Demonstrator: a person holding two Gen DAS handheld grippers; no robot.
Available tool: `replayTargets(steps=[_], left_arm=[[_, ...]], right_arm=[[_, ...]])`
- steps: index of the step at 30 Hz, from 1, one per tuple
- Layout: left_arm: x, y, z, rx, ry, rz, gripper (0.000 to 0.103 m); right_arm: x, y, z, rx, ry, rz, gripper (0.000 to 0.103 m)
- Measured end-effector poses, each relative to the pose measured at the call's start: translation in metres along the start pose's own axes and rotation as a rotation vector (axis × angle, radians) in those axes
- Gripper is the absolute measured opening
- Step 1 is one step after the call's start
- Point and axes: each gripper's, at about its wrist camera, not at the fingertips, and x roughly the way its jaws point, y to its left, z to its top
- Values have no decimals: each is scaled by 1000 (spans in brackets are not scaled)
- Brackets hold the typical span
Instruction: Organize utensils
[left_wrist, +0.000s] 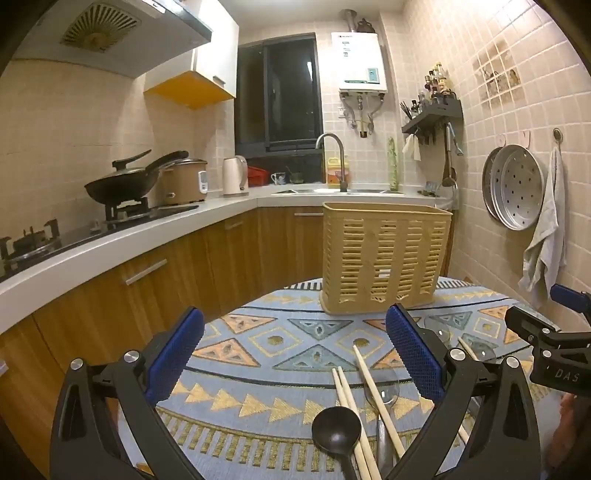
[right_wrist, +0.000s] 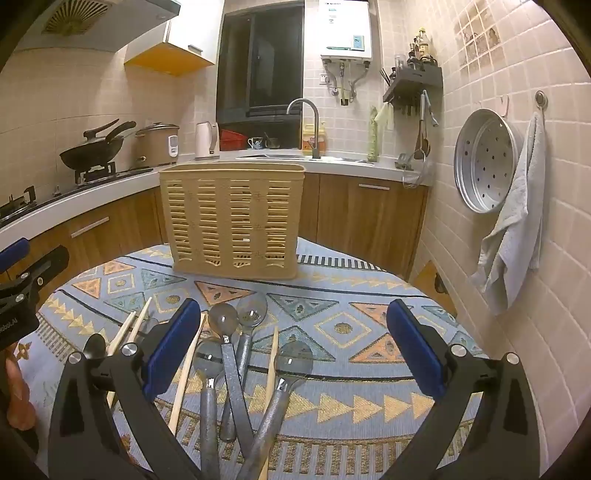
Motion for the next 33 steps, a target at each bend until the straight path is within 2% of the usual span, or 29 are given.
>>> replayTargets(steps=[33], left_arm=[[3,4,1,-13,16,-8,96]], right_arm=[[-3,4,1,-7,7,6,97]])
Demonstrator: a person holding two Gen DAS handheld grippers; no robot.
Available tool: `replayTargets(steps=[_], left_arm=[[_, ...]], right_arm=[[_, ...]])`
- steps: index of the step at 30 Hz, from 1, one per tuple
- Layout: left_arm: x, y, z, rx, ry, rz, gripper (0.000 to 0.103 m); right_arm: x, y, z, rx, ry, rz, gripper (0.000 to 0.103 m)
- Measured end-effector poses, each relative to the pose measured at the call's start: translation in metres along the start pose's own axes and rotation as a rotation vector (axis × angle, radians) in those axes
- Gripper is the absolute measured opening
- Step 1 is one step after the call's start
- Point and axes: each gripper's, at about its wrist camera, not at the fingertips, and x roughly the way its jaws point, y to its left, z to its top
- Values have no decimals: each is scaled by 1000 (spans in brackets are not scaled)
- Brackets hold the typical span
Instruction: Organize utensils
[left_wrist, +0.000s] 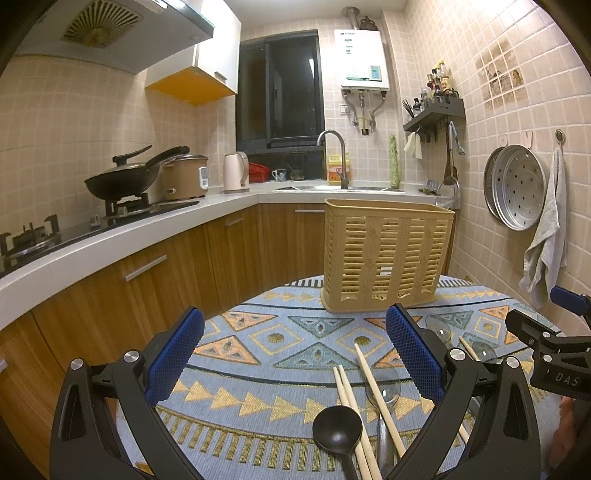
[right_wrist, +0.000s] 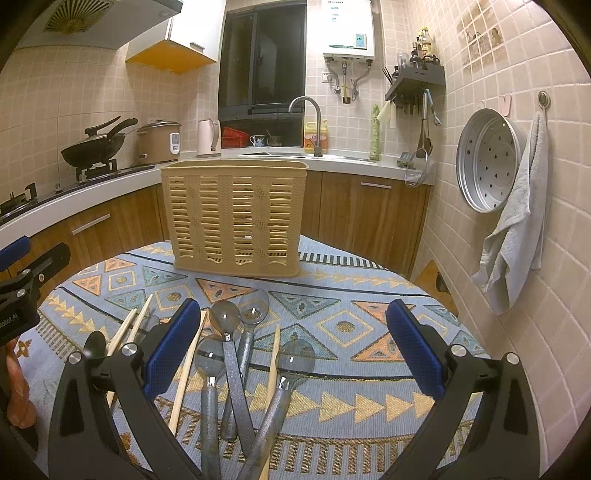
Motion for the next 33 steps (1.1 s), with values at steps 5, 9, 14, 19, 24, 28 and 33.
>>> replayTargets(steps=[5,9,14,19,24,28,33], left_arm=[[0,-1,0,6,-2,-2,96],[0,-1,0,6,-4,-3,96],[0,-1,0,6,-4,-3,96],[0,-1,0,7,-3,-3,96],[0,0,0,-3,6,-7,96],[6,7,-1,-35,35,-46,95],[34,34,-1,-120,249,-161,73]], right_arm=[[1,0,0,-2,3,-1,97],[2,0,-1,-8,3,-2,97],[3,1,-2,-9,3,-3,97],[3,1,-2,-9,4,-4,97],[3,2,-2,-12,4,-8,97],[5,2,-2,-6,12,-17,97],[8,-5,-2,29,45,-52,97]])
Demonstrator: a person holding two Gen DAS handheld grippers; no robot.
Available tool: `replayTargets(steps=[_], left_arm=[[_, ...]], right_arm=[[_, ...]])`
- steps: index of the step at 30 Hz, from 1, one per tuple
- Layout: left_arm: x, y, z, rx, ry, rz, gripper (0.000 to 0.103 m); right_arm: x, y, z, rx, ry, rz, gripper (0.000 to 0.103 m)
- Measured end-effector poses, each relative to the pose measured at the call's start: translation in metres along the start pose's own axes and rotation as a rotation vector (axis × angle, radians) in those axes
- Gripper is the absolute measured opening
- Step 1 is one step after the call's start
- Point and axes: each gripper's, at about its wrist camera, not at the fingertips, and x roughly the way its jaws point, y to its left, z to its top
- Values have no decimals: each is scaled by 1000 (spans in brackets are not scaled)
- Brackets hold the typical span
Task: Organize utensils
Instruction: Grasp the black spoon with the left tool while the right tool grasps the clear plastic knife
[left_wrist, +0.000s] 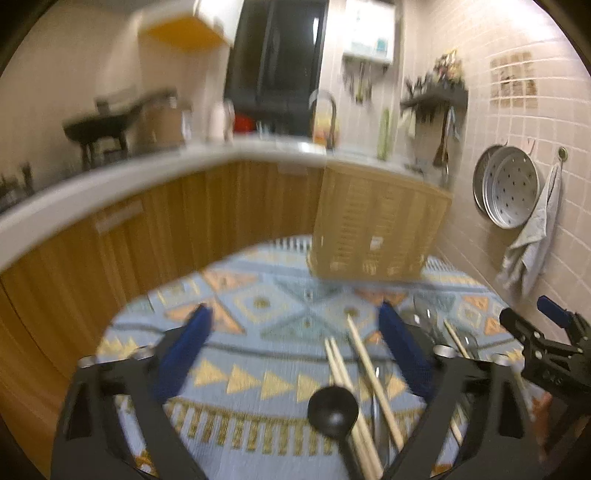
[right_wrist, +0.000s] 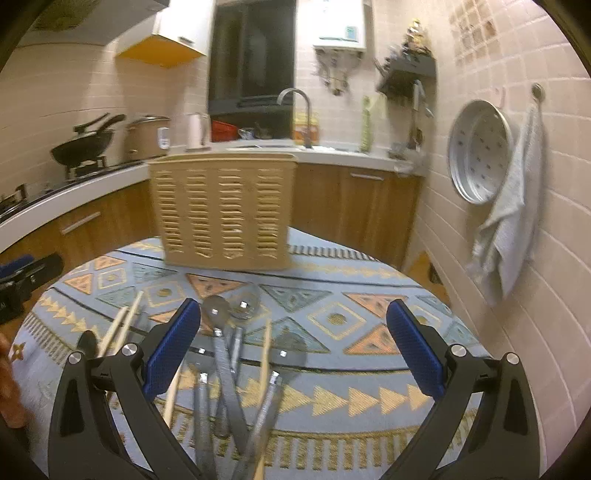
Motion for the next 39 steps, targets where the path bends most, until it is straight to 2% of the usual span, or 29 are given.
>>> replayTargets(steps=[3,4,6,9,11,14,17,25,26,27,28,29,30,32,34,36,38,39], left_arm=[[13,15,3,-16,157,-42,69],[21,17,2,-6,255,-73,68],[33,19,-5,-9,370,-118,58],[44,17,-20,-40,495,-200,54],[42,9,-27,5,479,-175,54],[44,0,-36,25,506,-204,53],[42,-10,-40,97,504,-129,41],[32,-31,-44,261,484,0,40],[32,-33,-44,269,480,7,36],[32,-31,-42,269,476,10,23],[32,-28,-41,264,473,24,16],[34,-25,-40,255,471,38,6],[36,-19,-37,235,471,36,5],[40,-1,-30,166,466,-7,5],[44,9,-25,133,442,13,5],[50,19,-20,96,429,23,5],[57,29,-14,28,435,-12,5],[58,30,-13,14,433,-16,5]], right_arm=[[6,-1,2,-3,52,20,97],[7,0,2,-10,72,15,97],[10,1,4,-21,107,31,90],[9,3,9,-46,151,56,78],[8,3,13,-67,170,60,75],[6,1,17,-78,185,73,73],[7,0,19,-87,205,91,64],[18,-2,15,-91,272,93,62],[20,-1,14,-97,282,94,62],[22,-1,15,-101,291,97,62],[24,-1,16,-104,305,105,60],[28,-1,20,-101,323,120,52],[31,-1,23,-95,336,133,47],[41,-3,32,-71,373,176,45],[60,-3,46,-49,438,238,45],[80,-3,53,-48,496,250,45],[102,1,57,-60,557,254,44],[109,2,57,-62,582,259,40]])
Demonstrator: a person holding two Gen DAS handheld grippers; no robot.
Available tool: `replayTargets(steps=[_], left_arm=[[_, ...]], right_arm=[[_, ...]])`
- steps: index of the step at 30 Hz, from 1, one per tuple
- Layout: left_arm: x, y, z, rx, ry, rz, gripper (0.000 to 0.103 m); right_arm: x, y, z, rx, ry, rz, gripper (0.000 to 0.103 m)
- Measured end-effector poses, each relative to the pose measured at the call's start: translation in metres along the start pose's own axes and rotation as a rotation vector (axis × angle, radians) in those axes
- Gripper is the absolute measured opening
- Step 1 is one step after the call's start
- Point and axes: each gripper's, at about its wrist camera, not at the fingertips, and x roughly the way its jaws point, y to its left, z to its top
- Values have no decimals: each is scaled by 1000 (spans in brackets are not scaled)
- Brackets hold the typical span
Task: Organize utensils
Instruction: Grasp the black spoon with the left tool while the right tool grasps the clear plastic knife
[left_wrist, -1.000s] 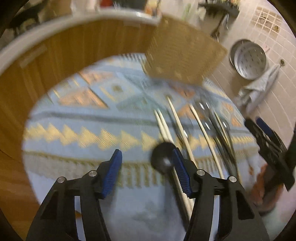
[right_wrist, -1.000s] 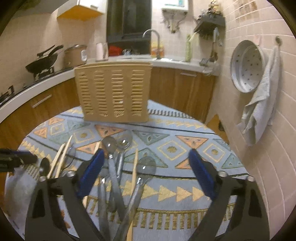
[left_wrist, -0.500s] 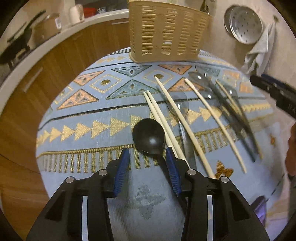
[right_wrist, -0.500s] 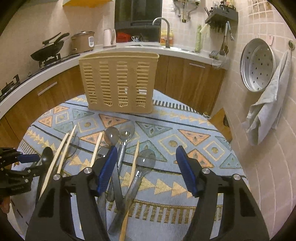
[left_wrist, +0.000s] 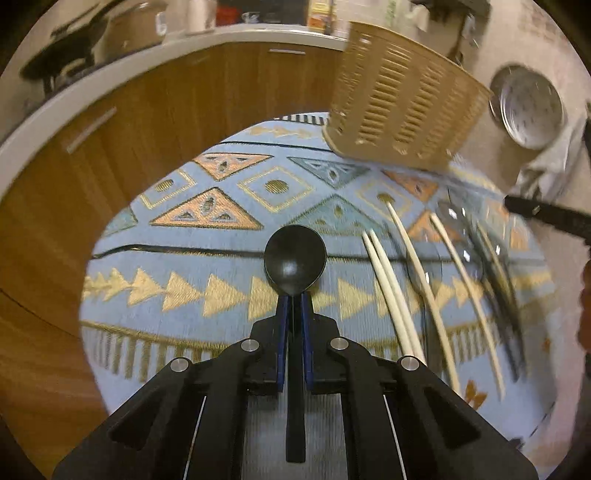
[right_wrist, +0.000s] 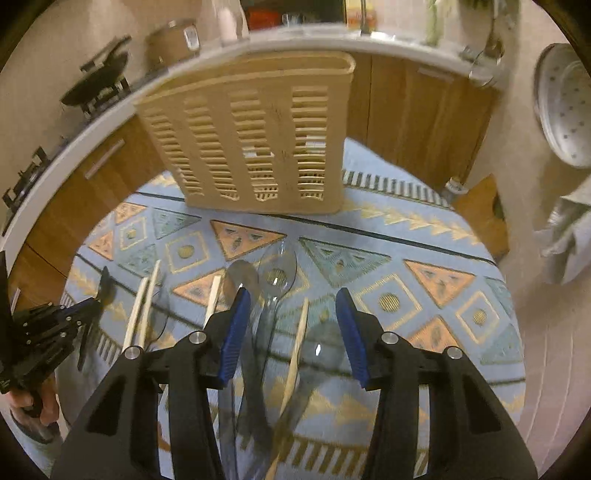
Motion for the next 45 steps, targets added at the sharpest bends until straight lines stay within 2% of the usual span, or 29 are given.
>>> replayTargets(steps=[4,7,10,14,17,19,21,23,25,29,31,32,34,36,41,45], left_arm=[[1,2,4,-23,0,-7,5],[6,-1,10,-18,3,-3,5],[9,-1,13,-26,11,-11,6],[9,3,14,-30,25,-25,6],[10,1,16,-4,40,-24,7],[11,-1,18,31,58,-29,13],[12,-3,22,57,80,-67,34],[14,-6,29,76,97,-61,46],[20,-10,36,116,103,17,47],[33,-18,50,167,144,69,47],[39,-28,55,199,158,105,46],[41,-31,56,208,159,113,39],[42,-37,60,204,168,118,35],[38,-37,60,196,147,107,35],[12,-28,55,125,17,35,35],[-24,-36,59,118,-121,-1,35]], right_arm=[[16,4,1,-9,99,107,35],[26,17,0,-31,162,146,33],[39,26,5,-35,210,140,33],[49,34,12,-52,231,129,33],[58,39,15,-42,283,132,33],[57,45,14,-77,280,96,33],[59,48,15,-88,282,81,33],[60,50,16,-85,293,77,33],[63,51,18,-85,300,74,33],[68,59,23,-114,310,55,32],[71,66,25,-120,313,77,20],[73,69,25,-120,318,83,5],[77,74,25,-126,316,73,6],[75,72,21,-138,291,95,6],[58,64,14,-118,214,180,6],[23,63,13,-129,88,246,6]])
